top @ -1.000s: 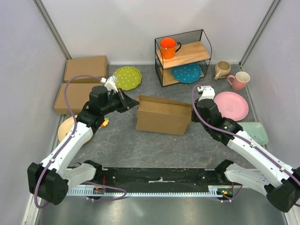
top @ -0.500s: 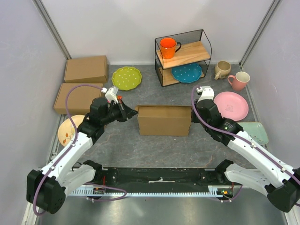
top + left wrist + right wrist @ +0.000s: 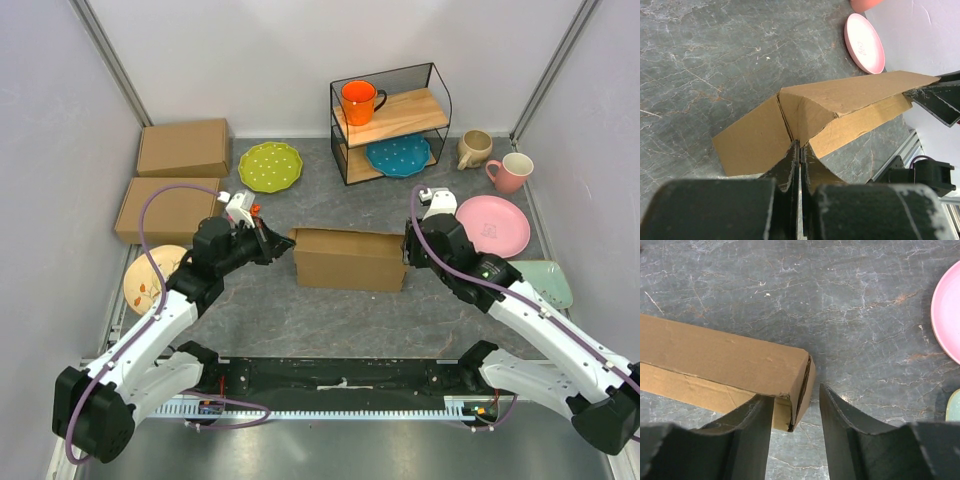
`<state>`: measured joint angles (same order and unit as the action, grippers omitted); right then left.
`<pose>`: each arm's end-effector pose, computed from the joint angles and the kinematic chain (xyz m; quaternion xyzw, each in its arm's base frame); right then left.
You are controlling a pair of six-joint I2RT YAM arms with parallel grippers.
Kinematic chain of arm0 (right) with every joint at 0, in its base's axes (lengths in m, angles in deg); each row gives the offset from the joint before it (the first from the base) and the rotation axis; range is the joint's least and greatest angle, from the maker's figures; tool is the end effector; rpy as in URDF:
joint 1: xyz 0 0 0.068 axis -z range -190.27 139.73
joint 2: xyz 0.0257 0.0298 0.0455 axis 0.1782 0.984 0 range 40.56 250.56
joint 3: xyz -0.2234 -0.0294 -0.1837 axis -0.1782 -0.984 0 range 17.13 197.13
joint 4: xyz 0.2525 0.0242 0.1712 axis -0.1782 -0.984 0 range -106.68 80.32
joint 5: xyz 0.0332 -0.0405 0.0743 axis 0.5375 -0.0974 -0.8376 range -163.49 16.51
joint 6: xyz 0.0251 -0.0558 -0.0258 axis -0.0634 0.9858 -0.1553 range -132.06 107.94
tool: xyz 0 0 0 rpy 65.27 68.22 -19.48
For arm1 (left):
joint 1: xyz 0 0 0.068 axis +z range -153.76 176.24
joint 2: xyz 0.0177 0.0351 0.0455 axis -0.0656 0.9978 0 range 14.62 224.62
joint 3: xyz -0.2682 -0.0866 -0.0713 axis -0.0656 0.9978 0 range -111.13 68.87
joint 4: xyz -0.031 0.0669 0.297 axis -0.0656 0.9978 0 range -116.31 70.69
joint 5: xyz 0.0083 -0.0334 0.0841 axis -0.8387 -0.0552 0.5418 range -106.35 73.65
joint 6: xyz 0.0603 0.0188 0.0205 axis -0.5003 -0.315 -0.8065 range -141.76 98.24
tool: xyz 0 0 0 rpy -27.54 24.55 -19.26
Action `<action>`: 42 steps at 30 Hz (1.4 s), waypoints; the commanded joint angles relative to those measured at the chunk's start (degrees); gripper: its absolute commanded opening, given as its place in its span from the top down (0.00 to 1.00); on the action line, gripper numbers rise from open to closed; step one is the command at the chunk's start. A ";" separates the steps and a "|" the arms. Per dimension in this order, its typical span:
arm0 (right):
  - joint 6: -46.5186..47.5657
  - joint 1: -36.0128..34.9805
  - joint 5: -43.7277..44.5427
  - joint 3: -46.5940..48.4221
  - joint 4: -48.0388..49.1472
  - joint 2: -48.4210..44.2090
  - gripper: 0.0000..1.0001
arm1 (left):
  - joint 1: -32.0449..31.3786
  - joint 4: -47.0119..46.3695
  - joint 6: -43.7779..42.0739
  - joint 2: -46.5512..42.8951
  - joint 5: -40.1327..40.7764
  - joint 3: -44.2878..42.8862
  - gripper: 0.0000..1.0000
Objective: Fold the paper box
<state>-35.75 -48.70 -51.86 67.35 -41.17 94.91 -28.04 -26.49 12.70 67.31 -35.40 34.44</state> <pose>0.2085 0.1407 0.3102 -0.0272 0.8775 0.0886 0.4706 0.2322 -0.1237 0.2652 0.0260 0.8037 -0.4008 0.4391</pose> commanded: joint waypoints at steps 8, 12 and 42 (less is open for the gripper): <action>-1.02 -0.50 -0.45 4.54 -0.86 -3.28 0.47 | -1.13 3.09 -2.47 0.75 0.59 -1.07 0.98; 0.03 -0.50 1.30 4.63 -0.68 -3.81 0.64 | -1.13 3.17 -2.55 0.75 0.68 -1.16 0.98; -1.45 -0.50 1.49 -5.22 -1.82 -4.43 1.00 | -1.04 11.87 -7.12 -1.79 2.35 -11.08 0.61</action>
<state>-36.29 -49.05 -49.61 64.20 -36.71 89.73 -28.98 -15.80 10.25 67.79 -34.33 28.03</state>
